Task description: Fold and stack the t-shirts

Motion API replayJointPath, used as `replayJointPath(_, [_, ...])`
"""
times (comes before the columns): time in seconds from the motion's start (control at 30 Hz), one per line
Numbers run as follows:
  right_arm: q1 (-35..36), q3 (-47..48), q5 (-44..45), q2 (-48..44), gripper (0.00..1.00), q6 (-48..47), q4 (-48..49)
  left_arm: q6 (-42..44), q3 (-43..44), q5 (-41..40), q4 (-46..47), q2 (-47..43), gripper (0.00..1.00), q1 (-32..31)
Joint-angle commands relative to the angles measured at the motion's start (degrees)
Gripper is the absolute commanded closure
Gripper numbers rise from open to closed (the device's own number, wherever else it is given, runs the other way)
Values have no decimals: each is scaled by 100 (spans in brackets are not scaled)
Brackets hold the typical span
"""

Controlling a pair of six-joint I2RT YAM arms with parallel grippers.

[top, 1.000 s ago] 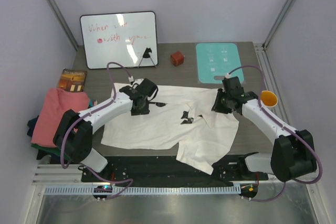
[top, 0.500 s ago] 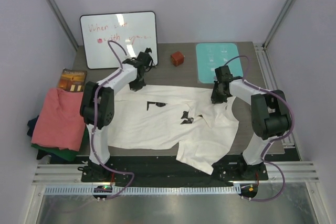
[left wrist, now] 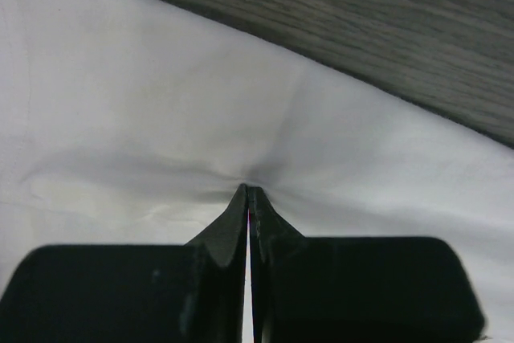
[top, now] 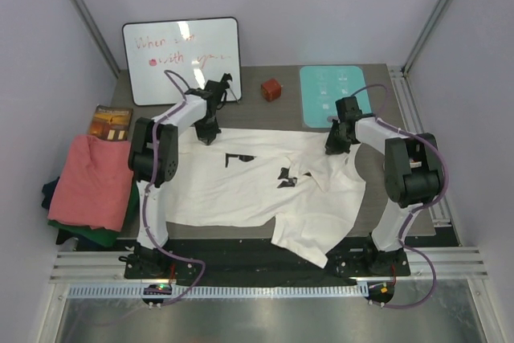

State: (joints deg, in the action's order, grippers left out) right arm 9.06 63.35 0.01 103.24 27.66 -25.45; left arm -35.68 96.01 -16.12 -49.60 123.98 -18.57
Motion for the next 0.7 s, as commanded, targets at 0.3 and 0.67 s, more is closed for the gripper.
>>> replayJointPath(0.3, [-440, 1170, 122, 1286, 99, 55, -205, 167, 1508, 531, -550, 1119, 100, 855])
replayJointPath(0.67, [-449, 1163, -509, 629, 86, -112, 222, 237, 1106, 1023, 44, 532, 64, 881])
